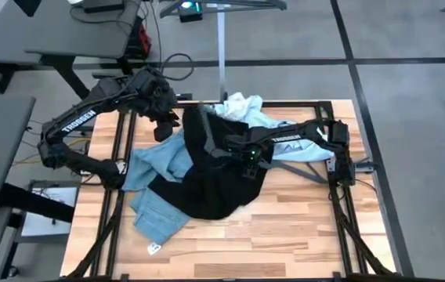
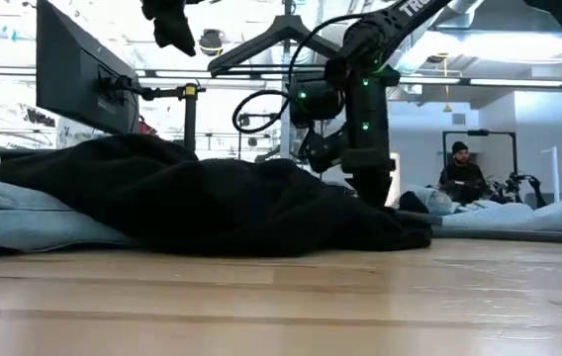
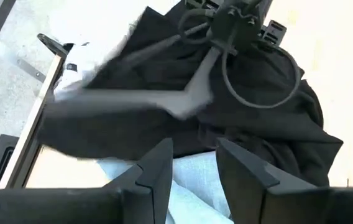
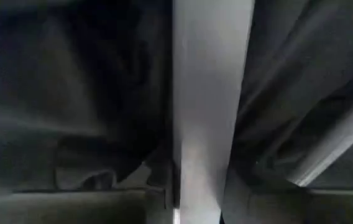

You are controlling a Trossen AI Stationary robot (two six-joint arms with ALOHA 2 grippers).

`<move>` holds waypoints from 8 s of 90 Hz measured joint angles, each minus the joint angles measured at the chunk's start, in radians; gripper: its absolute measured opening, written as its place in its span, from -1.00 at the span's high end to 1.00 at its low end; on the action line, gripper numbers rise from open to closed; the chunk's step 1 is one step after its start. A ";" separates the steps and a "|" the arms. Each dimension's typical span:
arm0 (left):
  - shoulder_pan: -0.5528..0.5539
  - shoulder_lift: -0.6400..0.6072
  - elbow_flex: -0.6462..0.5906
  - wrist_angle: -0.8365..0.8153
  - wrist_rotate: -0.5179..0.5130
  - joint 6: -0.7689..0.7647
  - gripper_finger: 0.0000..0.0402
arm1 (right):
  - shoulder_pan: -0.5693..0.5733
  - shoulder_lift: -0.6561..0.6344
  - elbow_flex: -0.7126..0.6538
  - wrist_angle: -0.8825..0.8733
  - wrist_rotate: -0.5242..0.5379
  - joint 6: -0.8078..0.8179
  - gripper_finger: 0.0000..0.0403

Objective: Hang clothes
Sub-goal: Hang the grey hanger on the rack

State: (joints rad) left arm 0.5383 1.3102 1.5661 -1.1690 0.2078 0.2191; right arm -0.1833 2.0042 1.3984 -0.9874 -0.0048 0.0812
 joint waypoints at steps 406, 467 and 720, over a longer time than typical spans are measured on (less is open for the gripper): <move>-0.055 0.043 0.282 -0.027 0.103 -0.088 0.95 | -0.377 -0.522 0.147 0.481 -0.684 0.180 -0.24; 0.062 -0.002 0.282 0.088 0.079 -0.100 0.95 | -0.427 -0.538 0.147 0.796 -0.693 0.206 -0.12; 0.280 -0.146 0.382 0.183 -0.026 -0.068 0.34 | -0.735 -0.022 0.737 1.123 -0.879 0.182 0.85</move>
State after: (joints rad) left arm 0.8185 1.1641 1.9477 -0.9863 0.1822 0.1516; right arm -0.9180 1.9823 2.1353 0.1357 -0.8840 0.2636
